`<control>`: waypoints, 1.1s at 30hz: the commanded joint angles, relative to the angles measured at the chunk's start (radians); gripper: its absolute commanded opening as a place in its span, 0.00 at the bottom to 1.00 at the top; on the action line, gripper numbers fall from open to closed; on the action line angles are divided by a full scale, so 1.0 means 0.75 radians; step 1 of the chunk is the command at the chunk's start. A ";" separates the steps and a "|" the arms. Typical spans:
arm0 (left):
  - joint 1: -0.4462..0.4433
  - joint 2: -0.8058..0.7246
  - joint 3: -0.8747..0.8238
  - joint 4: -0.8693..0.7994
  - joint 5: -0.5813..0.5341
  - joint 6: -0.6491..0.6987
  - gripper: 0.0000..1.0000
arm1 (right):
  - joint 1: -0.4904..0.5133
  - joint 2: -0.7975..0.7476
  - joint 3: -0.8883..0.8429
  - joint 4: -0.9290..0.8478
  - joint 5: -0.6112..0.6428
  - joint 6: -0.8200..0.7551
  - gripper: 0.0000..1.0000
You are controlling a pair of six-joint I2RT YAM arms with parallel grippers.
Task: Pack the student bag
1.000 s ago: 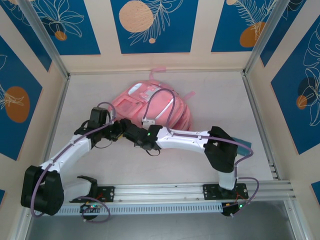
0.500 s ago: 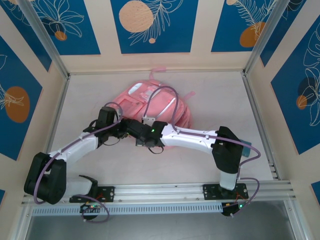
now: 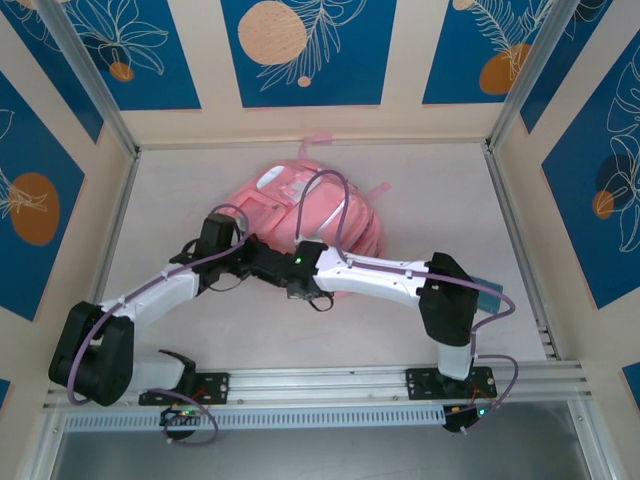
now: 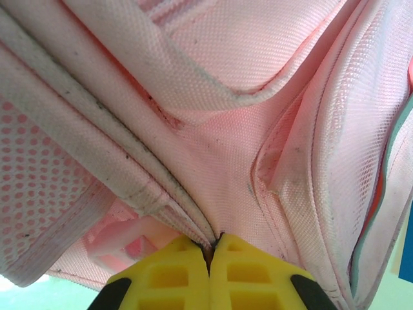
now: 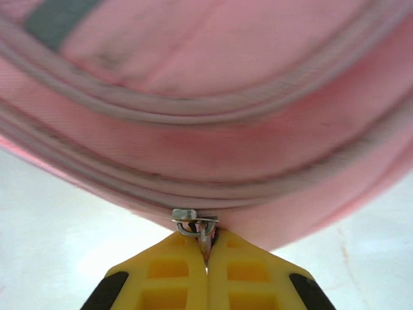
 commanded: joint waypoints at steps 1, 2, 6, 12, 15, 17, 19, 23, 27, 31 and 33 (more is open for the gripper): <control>0.007 0.011 0.042 -0.079 -0.145 0.097 0.00 | -0.010 -0.121 -0.068 -0.307 0.142 0.104 0.00; 0.007 0.006 0.046 -0.090 -0.151 0.105 0.00 | -0.018 -0.137 -0.084 -0.335 0.163 0.116 0.00; 0.007 0.002 0.062 -0.121 -0.165 0.130 0.00 | -0.086 -0.200 -0.158 -0.358 0.227 0.095 0.00; 0.019 0.005 0.099 -0.198 -0.195 0.179 0.00 | -0.232 -0.319 -0.320 0.210 0.038 -0.450 0.00; 0.048 -0.023 0.130 -0.283 -0.228 0.221 0.00 | -0.263 -0.325 -0.349 0.482 -0.155 -0.706 0.00; 0.077 -0.054 0.143 -0.344 -0.253 0.247 0.11 | -0.270 -0.296 -0.335 0.598 -0.291 -0.816 0.00; 0.114 -0.104 0.154 -0.416 -0.295 0.280 0.27 | -0.274 -0.252 -0.317 0.716 -0.440 -0.880 0.00; 0.188 -0.214 0.169 -0.569 -0.357 0.320 0.46 | -0.267 -0.127 -0.212 0.821 -0.607 -0.909 0.00; 0.227 -0.332 0.156 -0.684 -0.384 0.312 0.53 | -0.249 0.017 -0.081 0.901 -0.711 -0.905 0.00; 0.229 -0.400 0.107 -0.680 -0.311 0.234 0.55 | -0.229 0.129 0.048 0.919 -0.729 -0.909 0.00; 0.229 -0.414 0.081 -0.636 -0.254 0.187 0.55 | -0.219 0.149 0.082 0.925 -0.731 -0.919 0.00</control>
